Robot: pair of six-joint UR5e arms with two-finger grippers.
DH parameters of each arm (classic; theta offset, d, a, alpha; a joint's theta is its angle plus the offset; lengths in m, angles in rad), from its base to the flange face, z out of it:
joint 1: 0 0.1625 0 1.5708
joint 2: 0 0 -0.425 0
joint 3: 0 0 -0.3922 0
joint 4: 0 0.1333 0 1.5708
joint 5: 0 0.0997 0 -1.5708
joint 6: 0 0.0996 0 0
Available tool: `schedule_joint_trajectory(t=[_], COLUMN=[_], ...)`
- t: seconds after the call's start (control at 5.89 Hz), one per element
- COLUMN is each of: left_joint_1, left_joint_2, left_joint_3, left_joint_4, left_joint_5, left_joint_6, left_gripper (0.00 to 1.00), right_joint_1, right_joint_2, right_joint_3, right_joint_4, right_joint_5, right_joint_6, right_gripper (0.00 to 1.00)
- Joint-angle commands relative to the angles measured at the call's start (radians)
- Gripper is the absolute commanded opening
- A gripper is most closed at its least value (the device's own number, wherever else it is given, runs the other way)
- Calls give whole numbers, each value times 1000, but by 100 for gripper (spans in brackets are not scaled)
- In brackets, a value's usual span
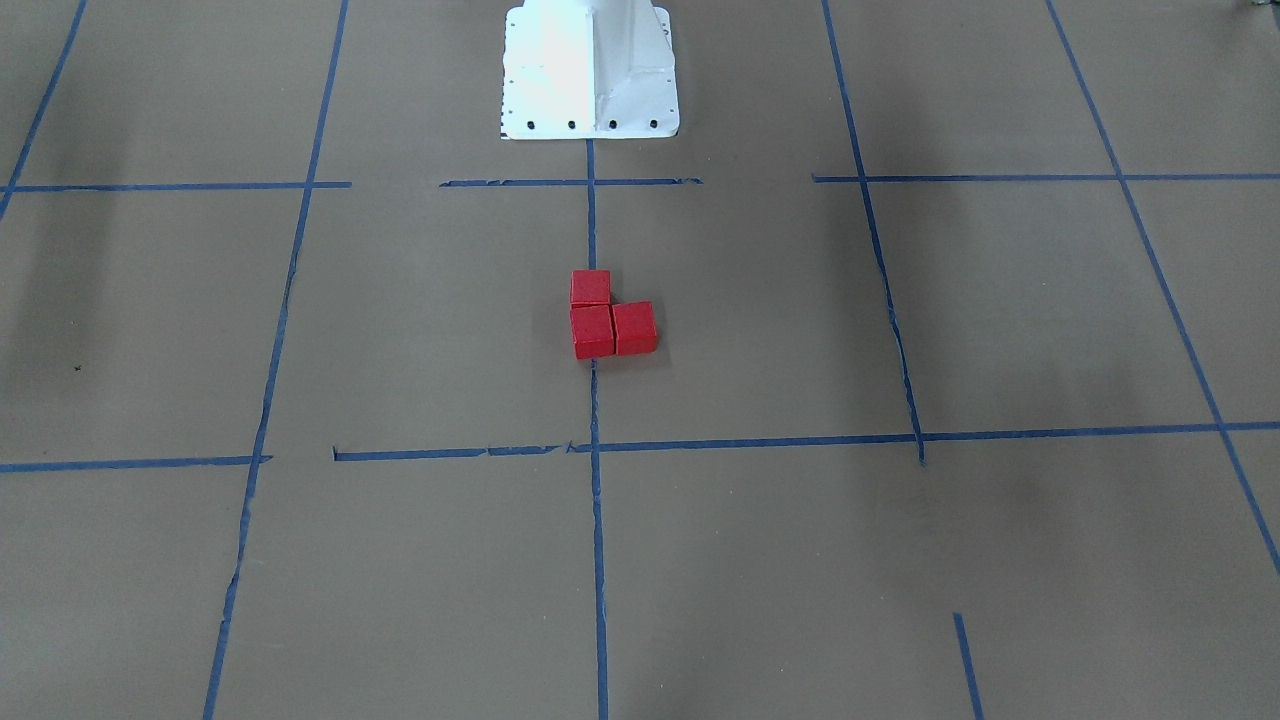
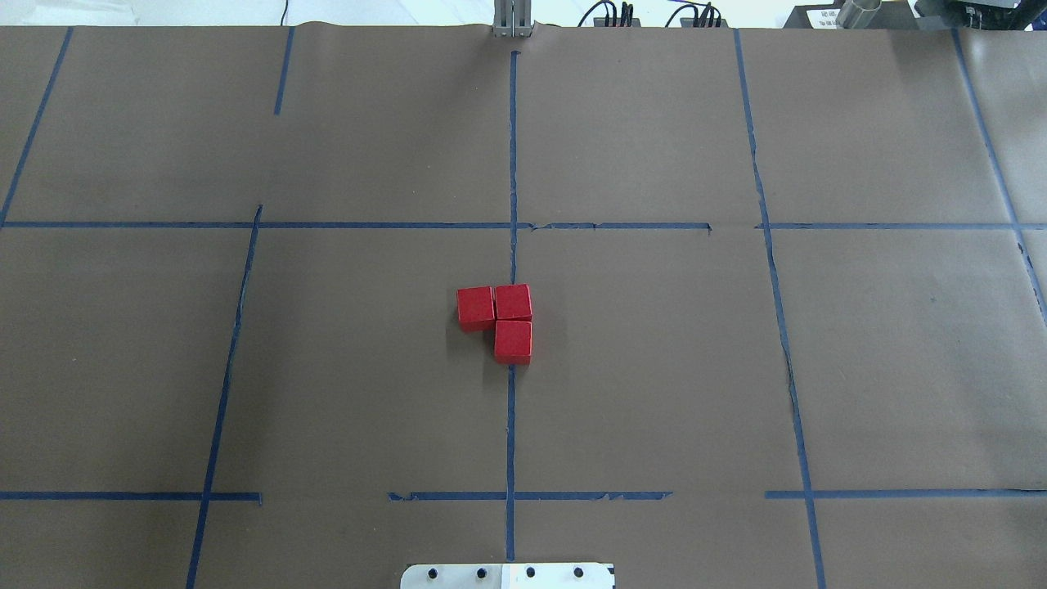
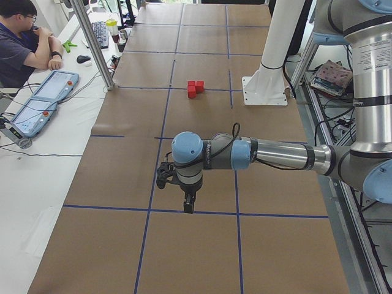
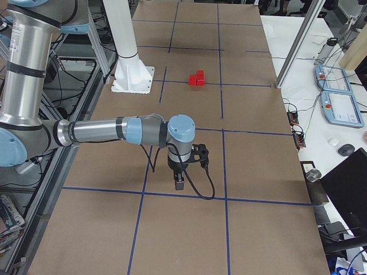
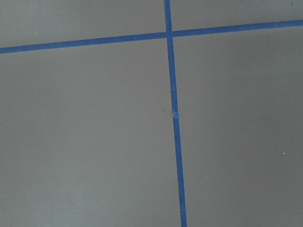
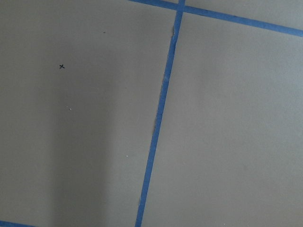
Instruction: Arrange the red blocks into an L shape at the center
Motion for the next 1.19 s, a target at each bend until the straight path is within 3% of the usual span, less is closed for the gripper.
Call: schedule_joint_trajectory(t=[0.0,1.02], left_joint_1=[2,3], left_joint_2=[0,4], left_joint_3=[12,16], left_joint_4=[-3,6], left_joint_5=[-1,-1], left_joint_6=[-1,0], left_gripper=[100,100], right_joint_1=[6,6], right_joint_2=[-28,-45], right_joint_3=[-5,-10], right_joint_4=[0,0], right_joint_5=[-1,31], right_joint_6=[1,-5], right_gripper=[100,100])
